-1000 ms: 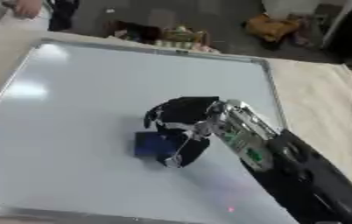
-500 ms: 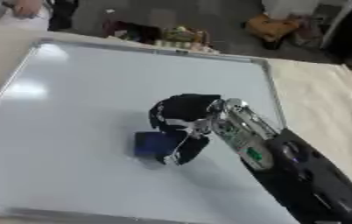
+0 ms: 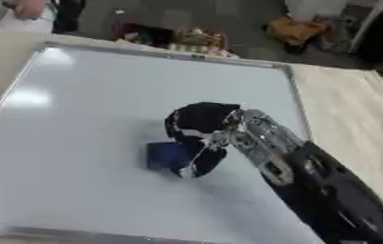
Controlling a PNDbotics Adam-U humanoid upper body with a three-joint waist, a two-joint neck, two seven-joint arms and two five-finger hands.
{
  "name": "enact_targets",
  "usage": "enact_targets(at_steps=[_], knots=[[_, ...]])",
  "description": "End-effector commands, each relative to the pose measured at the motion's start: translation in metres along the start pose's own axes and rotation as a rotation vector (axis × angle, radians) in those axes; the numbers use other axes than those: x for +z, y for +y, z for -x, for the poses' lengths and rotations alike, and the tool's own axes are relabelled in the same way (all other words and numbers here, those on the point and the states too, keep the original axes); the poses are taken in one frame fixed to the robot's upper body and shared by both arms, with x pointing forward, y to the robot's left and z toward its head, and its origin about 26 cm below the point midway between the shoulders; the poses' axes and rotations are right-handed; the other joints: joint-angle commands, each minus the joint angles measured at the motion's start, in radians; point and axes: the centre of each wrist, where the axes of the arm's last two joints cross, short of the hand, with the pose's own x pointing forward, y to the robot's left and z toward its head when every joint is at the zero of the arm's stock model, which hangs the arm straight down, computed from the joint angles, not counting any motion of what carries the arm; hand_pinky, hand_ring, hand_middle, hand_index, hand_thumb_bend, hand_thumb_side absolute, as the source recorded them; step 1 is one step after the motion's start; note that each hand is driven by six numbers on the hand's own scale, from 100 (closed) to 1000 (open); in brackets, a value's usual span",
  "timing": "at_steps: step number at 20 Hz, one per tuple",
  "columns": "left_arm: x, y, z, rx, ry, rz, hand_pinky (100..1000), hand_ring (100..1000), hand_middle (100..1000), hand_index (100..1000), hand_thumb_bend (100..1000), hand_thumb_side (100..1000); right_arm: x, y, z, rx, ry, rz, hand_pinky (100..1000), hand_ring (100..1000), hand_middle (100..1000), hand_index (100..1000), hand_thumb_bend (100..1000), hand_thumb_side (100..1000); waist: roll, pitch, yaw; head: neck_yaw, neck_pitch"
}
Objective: Wipe the whiteboard clean with a brush.
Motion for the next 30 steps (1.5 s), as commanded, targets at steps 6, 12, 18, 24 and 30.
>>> enact_targets(at_steps=[6,12,18,24,30], knots=[[-0.0046,0.0033,-0.0053,-0.017,-0.023,0.013,715,580,612,757,296,974,0.0028,-0.0068,0.0025,0.010,-0.004,-0.013,797,890,704,100,325,417,0.007,-0.016,0.001,0.000,-0.013],[-0.0046,0.0030,-0.0053,-0.018,-0.021,0.016,715,580,612,758,294,975,0.0024,-0.0065,0.0024,0.002,0.001,-0.003,791,881,639,100,294,418,0.006,-0.016,0.002,-0.001,-0.016],[-0.0045,0.0028,-0.0051,-0.019,-0.021,0.017,715,580,611,758,293,975,0.0013,-0.0034,0.0040,-0.009,0.013,-0.002,787,877,606,100,269,417,0.006,-0.015,0.003,-0.002,-0.019],[-0.0042,0.0027,-0.0050,-0.019,-0.020,0.018,716,579,611,758,291,976,-0.0004,0.0009,0.0057,-0.018,0.022,-0.008,781,871,579,100,263,402,0.006,-0.012,0.004,-0.004,-0.018],[-0.0042,0.0027,-0.0049,-0.020,-0.019,0.022,716,580,612,758,291,976,0.0005,-0.0004,0.0054,-0.019,0.020,0.003,772,860,524,100,250,404,0.007,-0.014,0.003,-0.004,-0.020]])
